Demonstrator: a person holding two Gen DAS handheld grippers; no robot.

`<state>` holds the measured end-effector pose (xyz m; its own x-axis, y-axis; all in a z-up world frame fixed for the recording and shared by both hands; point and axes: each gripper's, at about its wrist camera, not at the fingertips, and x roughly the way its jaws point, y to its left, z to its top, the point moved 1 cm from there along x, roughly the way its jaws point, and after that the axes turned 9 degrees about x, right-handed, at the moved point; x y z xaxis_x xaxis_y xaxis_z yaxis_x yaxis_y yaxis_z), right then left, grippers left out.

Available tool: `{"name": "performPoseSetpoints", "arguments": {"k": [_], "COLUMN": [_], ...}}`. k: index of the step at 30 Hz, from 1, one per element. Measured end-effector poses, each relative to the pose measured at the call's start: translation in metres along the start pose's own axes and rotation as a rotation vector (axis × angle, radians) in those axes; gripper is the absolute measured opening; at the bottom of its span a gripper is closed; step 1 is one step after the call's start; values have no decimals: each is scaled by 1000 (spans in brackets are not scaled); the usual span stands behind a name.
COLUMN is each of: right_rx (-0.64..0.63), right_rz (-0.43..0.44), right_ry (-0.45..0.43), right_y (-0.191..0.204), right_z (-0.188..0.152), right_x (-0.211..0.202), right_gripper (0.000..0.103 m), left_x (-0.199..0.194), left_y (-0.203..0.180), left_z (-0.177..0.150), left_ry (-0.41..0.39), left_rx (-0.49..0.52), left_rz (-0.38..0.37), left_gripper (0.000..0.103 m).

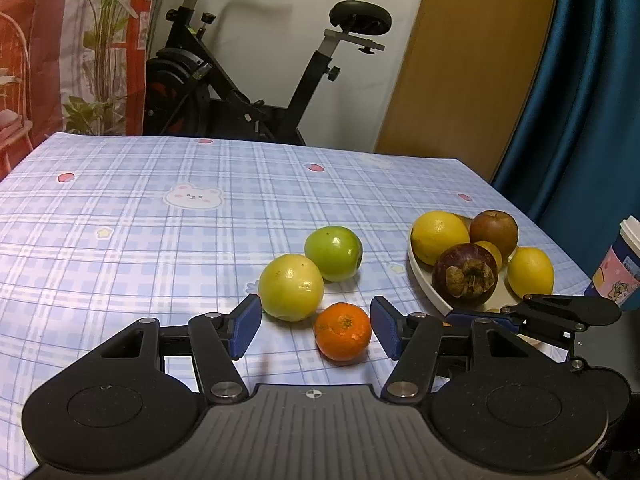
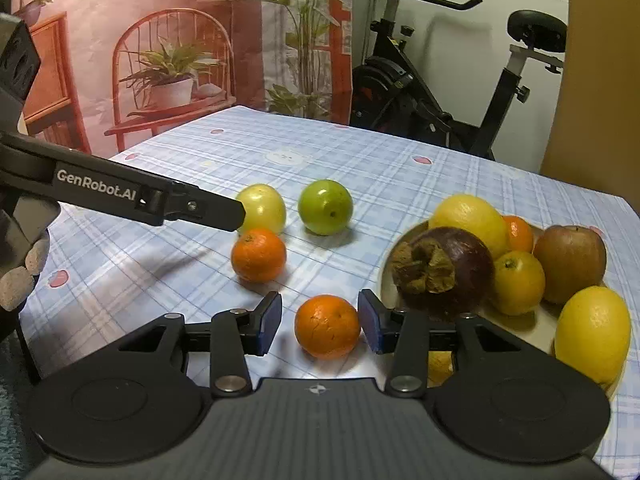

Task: Organize fruits
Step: 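Move the right gripper to an orange tangerine on the table, then close the right gripper around the tangerine and lift it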

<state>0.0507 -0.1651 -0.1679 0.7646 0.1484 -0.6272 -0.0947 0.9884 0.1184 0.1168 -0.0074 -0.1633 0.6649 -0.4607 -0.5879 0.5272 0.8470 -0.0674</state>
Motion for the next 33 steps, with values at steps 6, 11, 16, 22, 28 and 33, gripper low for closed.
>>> {"name": "performPoseSetpoints", "arguments": {"k": [6,11,16,22,28,33], "right_rx": [-2,-7,14,-26,-30,-29], "right_rz": [14,54,26,25,44,49], "right_ry": [-10,-25,-11,25,40,42], "right_y": [0,3,-2,3,4,4], "right_z": [-2,-1,-2,-7,-10,-10], "right_x": [-4,-10,-6,0,2,2], "right_gripper": [44,41,42,40,39,39], "left_x": [2,4,5,6,7,8], "left_y": [-3,-4,-1,0,-1,-1], "left_z": [0,-2,-2,-3,-4,-5], "left_ry": [4,8,16,18,18,26], "left_rx": [12,15,10,9,9,16], "left_rz": [-2,-7,-13,-19,-22,-31], "left_gripper": [63,63,63,63,63,63]}}
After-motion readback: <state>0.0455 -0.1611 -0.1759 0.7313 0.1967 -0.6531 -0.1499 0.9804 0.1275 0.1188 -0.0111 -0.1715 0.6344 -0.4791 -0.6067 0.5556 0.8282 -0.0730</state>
